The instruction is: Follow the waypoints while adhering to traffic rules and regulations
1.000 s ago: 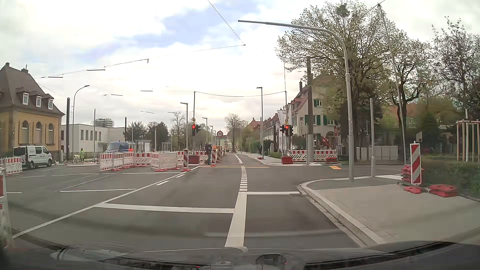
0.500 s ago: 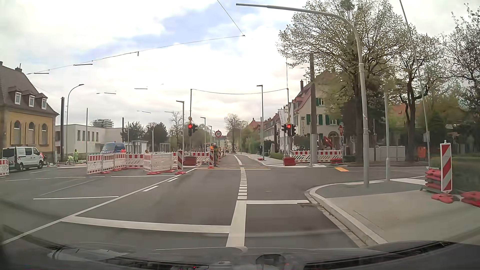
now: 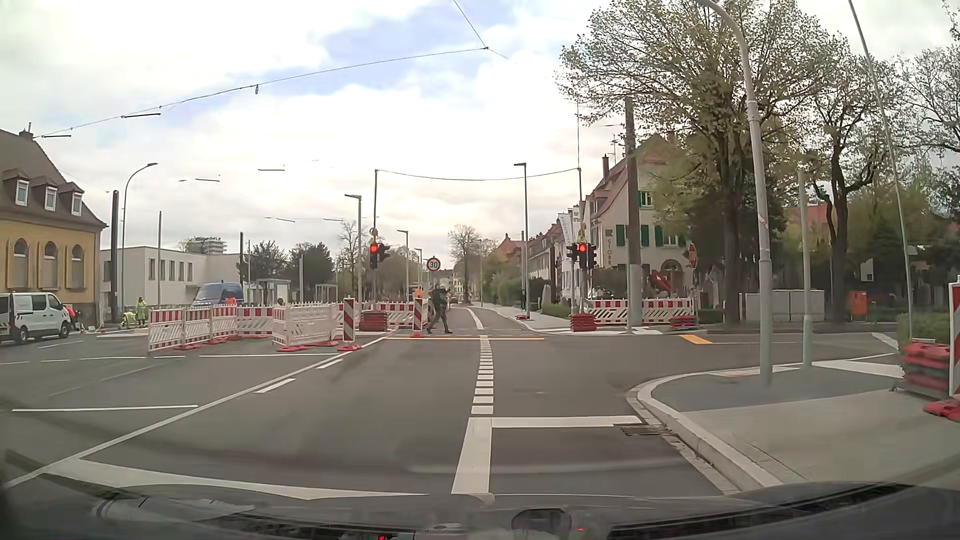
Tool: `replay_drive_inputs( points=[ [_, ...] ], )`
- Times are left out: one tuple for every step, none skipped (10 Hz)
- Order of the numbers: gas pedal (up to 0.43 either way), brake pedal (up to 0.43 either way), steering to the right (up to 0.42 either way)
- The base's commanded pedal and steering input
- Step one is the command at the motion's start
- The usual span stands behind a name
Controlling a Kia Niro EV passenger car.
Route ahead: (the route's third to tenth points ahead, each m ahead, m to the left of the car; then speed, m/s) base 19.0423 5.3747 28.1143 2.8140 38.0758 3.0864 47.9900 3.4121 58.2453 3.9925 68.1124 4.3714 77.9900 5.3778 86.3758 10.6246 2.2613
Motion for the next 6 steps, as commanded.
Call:
replay_drive_inputs(
  points=[
    [0.0, 0.189, 0.001],
    [0.0, 0.189, 0.001],
    [0.0, 0.189, 0.001],
    [0.0, 0.189, 0.001],
    [0.0, 0.189, 0.0],
    [0.0, 0.189, 0.0]
  ],
)
